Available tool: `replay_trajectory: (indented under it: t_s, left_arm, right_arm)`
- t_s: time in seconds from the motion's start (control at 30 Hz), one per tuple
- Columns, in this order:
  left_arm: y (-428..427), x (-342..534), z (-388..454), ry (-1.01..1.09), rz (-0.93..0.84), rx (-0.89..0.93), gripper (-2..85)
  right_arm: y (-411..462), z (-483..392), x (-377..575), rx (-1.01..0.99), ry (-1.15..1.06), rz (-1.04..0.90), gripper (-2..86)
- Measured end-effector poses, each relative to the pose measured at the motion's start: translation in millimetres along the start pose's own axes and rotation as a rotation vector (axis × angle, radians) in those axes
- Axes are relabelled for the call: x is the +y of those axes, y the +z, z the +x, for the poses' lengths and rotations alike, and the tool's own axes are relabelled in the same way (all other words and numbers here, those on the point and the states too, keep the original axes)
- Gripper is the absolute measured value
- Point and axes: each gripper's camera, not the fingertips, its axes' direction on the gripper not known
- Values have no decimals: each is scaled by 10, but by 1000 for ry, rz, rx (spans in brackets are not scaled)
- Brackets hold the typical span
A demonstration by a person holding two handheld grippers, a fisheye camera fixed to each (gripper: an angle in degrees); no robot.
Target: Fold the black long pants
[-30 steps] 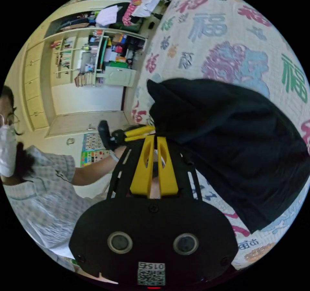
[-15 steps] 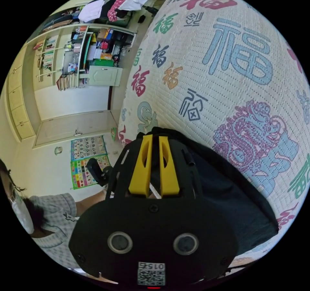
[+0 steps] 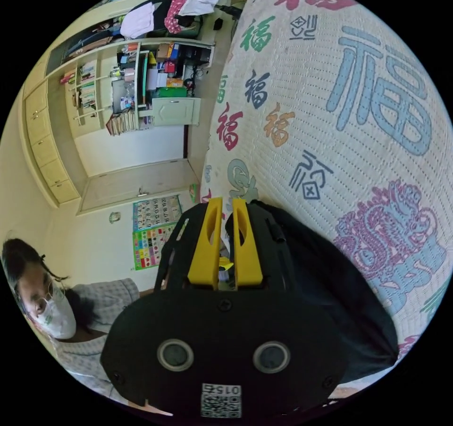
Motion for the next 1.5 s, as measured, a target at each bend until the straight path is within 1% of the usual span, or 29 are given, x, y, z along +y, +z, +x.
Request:
replay_trajectory:
  t_s: [0.07,0.1,0.17,0.2,0.27,0.33,0.4,0.43,0.47,0.5,0.53,0.6,0.67,0.73,0.77,0.8,0.87,0.9,0.93,0.97,1.03,1.07,1.13,1.2,1.3,1.37,1.43,1.5]
  left_arm:
    - [23,7,15,-30,-5,-7,10]
    - [1,-3,34,-56,6,-43,23]
    - [-113,-45,124,-55,73,-99,51]
    - [-202,-108,249,-2,121,-129,56]
    - [-270,-249,496,123,166,-165,60]
    - [-166,-496,784,278,164,-117,60]
    - [45,-702,936,353,117,-84,54]
    - [213,-822,1007,393,73,-127,38]
    - [290,-875,1021,391,58,-173,29]
    - [413,-965,1021,381,43,-258,13]
    - [497,-1026,1002,391,42,-280,3]
    - [584,-1114,965,365,-8,-230,-1]
    - [583,-1153,1001,351,-25,-203,1]
    - [528,-1176,1131,336,-37,-224,17]
    - [503,-1186,1169,329,-40,-227,24]
    - [442,-1212,1258,323,-38,-217,48]
    - [350,-1275,1445,340,-19,-171,69]
    - [325,-1338,1619,385,-14,-116,77]
    - [352,-1422,1834,455,-28,-54,83]
    - [385,-1471,1953,493,-41,-30,86]
    - [640,-1691,2481,646,-126,31,94]
    - [727,-1746,2620,686,-148,43,95]
    - [1140,-1950,3177,827,-253,89,99]
    - [1498,-2075,3576,905,-348,95,103]
    - [2070,-2183,4173,1030,-473,45,112]
    - [2390,-2207,4453,1083,-565,30,127]
    - [2798,-2226,4700,1108,-726,-22,135]
    - [3014,-2223,4828,1127,-800,-58,131]
  right_arm:
    - [-71,-135,62,15,-59,1,51]
    - [-98,-176,109,17,-78,4,51]
    - [-231,-361,428,70,-173,36,51]
    - [-261,-398,533,98,-190,45,50]
    - [-312,-494,996,245,-236,79,39]
    - [-252,-477,1310,336,-210,90,29]
    - [-116,-417,1552,370,-191,75,18]
    - [5,-345,1671,394,-165,53,10]
    - [133,-250,1769,419,-138,28,5]
    - [194,-194,1813,437,-120,18,2]
    - [310,-57,1889,479,-62,-6,-1]
    - [420,101,1995,498,7,-35,-3]
    - [331,71,2184,432,28,30,-2]
    - [174,-11,2391,403,41,89,0]
    - [17,-49,2577,376,65,151,5]
    - [-80,-61,2690,360,79,187,8]
    - [-514,-31,3195,320,172,351,33]
    - [-626,0,3332,317,205,389,42]
    - [-844,81,3612,328,284,460,53]
    - [-1042,174,3886,348,362,524,59]
    - [-1286,333,4254,384,473,601,67]
    - [-1409,444,4434,378,533,636,75]
    - [-1533,595,4586,327,574,667,86]
    - [-1589,714,4630,280,587,690,94]
    - [-1542,861,4594,236,589,655,98]
    - [-1430,904,4641,162,568,612,94]
    - [-1351,901,4766,97,564,633,90]
    - [-1302,924,4887,15,562,666,84]
